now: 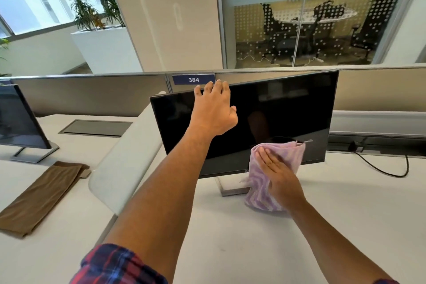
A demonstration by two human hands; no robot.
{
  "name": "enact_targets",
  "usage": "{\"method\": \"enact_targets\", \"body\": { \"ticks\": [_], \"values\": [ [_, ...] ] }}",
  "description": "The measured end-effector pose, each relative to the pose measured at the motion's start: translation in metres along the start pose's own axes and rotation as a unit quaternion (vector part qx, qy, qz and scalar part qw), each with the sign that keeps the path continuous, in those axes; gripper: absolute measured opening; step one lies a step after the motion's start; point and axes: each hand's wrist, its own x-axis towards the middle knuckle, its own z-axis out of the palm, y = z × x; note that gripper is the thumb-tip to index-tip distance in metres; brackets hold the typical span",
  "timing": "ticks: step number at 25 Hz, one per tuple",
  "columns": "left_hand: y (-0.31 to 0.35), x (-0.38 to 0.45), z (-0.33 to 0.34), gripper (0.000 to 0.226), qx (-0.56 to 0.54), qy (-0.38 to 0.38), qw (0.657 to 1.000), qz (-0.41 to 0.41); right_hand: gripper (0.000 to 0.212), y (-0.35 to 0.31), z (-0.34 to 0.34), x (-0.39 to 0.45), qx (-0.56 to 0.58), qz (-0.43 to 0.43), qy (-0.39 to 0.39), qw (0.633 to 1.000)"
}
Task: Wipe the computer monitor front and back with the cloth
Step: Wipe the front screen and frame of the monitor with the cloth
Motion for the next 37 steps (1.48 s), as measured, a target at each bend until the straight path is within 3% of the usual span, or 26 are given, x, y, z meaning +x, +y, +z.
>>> {"method": "enact_targets", "body": {
  "ticks": [1, 3, 4, 5, 8, 12, 15, 19, 22, 27, 33, 37],
  "values": [
    [-0.001, 0.000, 0.000, 0.071, -0.008, 0.005, 1.000, 0.002, 0.071, 0.004, -0.004, 0.001, 0.005, -0.004, 0.010, 1.000],
    [-0.003, 0.000, 0.000, 0.070, -0.025, 0.011, 1.000, 0.003, 0.060, 0.016, -0.006, 0.004, 0.075, 0.144, 0.080, 0.983],
    [-0.003, -0.001, 0.000, 0.070, -0.033, 0.011, 0.999, 0.001, 0.064, 0.017, -0.010, 0.006, 0.077, 0.214, 0.105, 0.968],
    [-0.003, -0.001, -0.001, 0.069, -0.042, 0.009, 0.999, 0.000, 0.070, 0.015, -0.014, 0.006, 0.053, 0.221, 0.109, 0.968],
    [-0.005, -0.003, -0.007, 0.067, -0.075, -0.009, 0.997, 0.006, 0.062, 0.038, -0.022, -0.006, -0.004, 0.050, 0.056, 0.997],
    [-0.007, -0.004, -0.014, 0.066, -0.097, -0.027, 0.995, 0.009, 0.063, 0.050, -0.042, -0.001, 0.078, 0.234, 0.151, 0.957],
    [-0.009, -0.005, -0.018, 0.066, -0.112, -0.045, 0.993, 0.013, 0.050, 0.055, -0.048, -0.008, 0.024, 0.163, 0.152, 0.975],
    [-0.009, -0.004, -0.022, 0.062, -0.126, -0.048, 0.991, 0.013, 0.042, 0.068, -0.051, -0.015, 0.049, 0.282, 0.204, 0.936],
    [-0.010, -0.003, -0.024, 0.061, -0.132, -0.057, 0.990, 0.012, 0.045, 0.065, -0.042, -0.026, 0.042, 0.273, 0.180, 0.944],
    [-0.011, -0.004, -0.026, 0.061, -0.139, -0.064, 0.988, 0.012, 0.032, 0.076, -0.043, -0.041, 0.010, 0.310, 0.133, 0.941],
    [-0.010, -0.004, -0.028, 0.061, -0.141, -0.075, 0.987, 0.007, 0.030, 0.064, -0.040, -0.028, 0.007, 0.352, 0.146, 0.925],
    [-0.010, -0.003, -0.030, 0.061, -0.144, -0.078, 0.986, 0.006, 0.036, 0.045, -0.005, -0.033, 0.014, 0.264, 0.074, 0.962]
  ]
}}
